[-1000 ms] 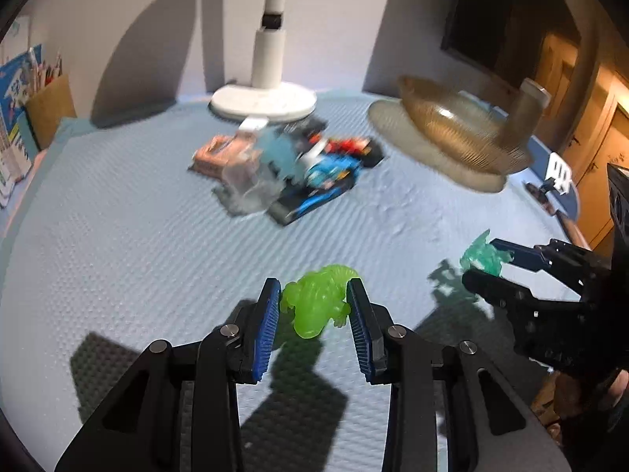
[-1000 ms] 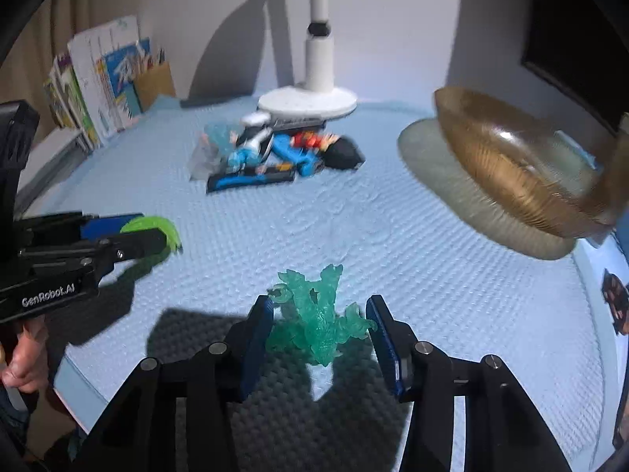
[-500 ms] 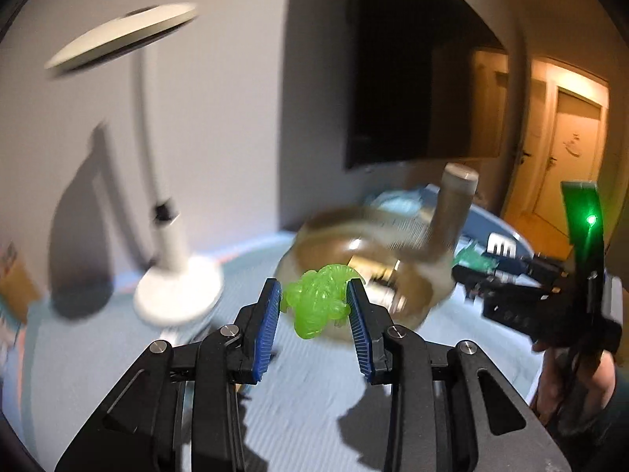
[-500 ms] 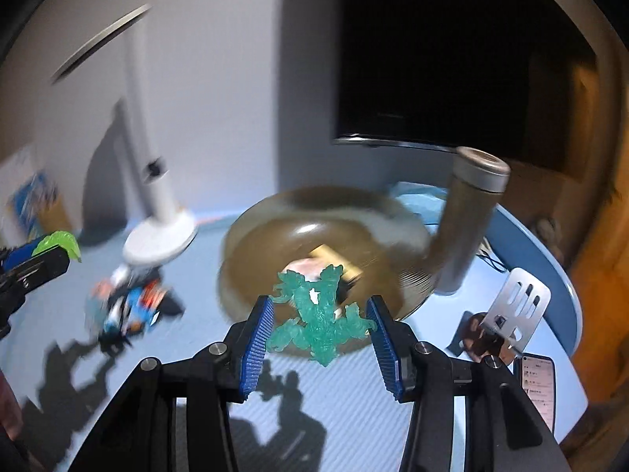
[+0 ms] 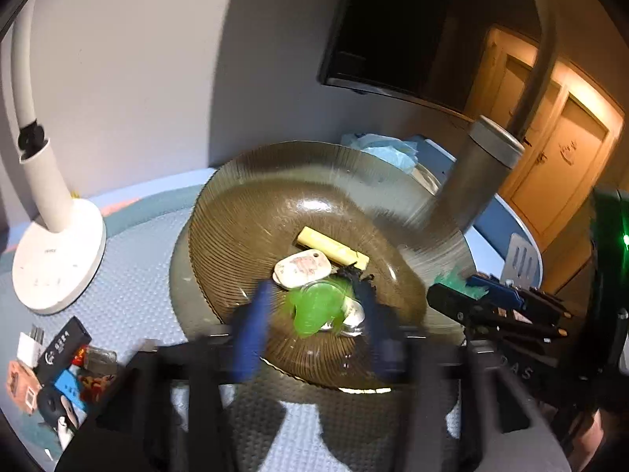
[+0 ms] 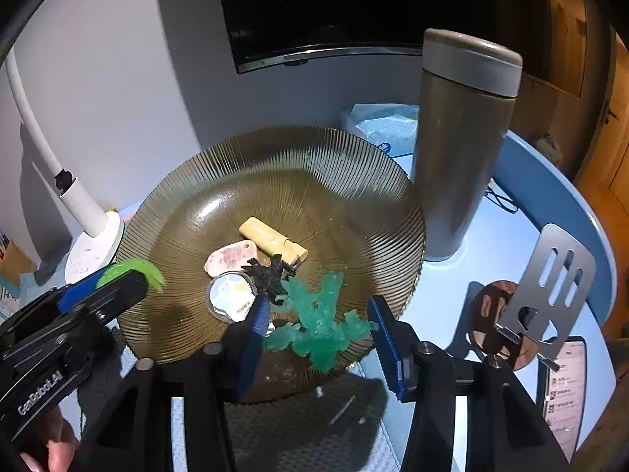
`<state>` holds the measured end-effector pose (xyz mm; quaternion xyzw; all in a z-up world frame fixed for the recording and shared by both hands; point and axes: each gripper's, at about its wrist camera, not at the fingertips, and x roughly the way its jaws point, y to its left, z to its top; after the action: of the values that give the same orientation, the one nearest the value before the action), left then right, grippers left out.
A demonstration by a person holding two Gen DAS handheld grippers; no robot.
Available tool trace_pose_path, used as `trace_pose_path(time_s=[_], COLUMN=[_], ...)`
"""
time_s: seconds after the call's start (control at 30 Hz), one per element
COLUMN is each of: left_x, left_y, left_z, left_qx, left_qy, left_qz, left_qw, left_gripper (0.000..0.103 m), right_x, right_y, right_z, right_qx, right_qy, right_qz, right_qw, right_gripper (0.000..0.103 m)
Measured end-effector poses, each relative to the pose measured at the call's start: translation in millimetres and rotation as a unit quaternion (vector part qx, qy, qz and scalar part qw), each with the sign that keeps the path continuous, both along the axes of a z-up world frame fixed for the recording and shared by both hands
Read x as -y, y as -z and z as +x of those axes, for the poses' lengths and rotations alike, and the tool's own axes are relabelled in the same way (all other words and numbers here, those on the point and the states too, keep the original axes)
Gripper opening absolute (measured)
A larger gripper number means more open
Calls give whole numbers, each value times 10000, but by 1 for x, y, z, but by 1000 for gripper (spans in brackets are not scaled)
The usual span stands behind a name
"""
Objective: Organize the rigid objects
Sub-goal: 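Carry both green toys over the amber bowl and open both tools, then move both open tools back from the bowl toward the item pile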
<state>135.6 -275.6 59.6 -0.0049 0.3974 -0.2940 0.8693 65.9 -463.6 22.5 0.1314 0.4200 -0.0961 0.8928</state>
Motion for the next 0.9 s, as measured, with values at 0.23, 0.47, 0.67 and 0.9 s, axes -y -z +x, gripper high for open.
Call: trace_pose_path(time_s=[0.23,0.47,0.67,0.9], left_x=[-77,-195,-289,-324], left_y=[-44,-69,-29,51], left_z=[-27,-94,-125,-118], left_qx=[382,830,686,-51], left_qy=[-424,-1296,-2362,-2521], left_qz=[-522,-512,78,301], left_qw=[9970,9868,9692,9672], left_gripper=[87,87,90,90], right_x=[-7,-89,-179,-229], right_y=[-32,-73,-62,32], right_z=[-26,-52,-70,-52], right_qx=[500,985,1234,632], right_qy=[45,-991,-1905,-2391], right_qz=[101,213,108,438], right_qw=[9987,9900,9739,9680], right_gripper=[62,62,87,87])
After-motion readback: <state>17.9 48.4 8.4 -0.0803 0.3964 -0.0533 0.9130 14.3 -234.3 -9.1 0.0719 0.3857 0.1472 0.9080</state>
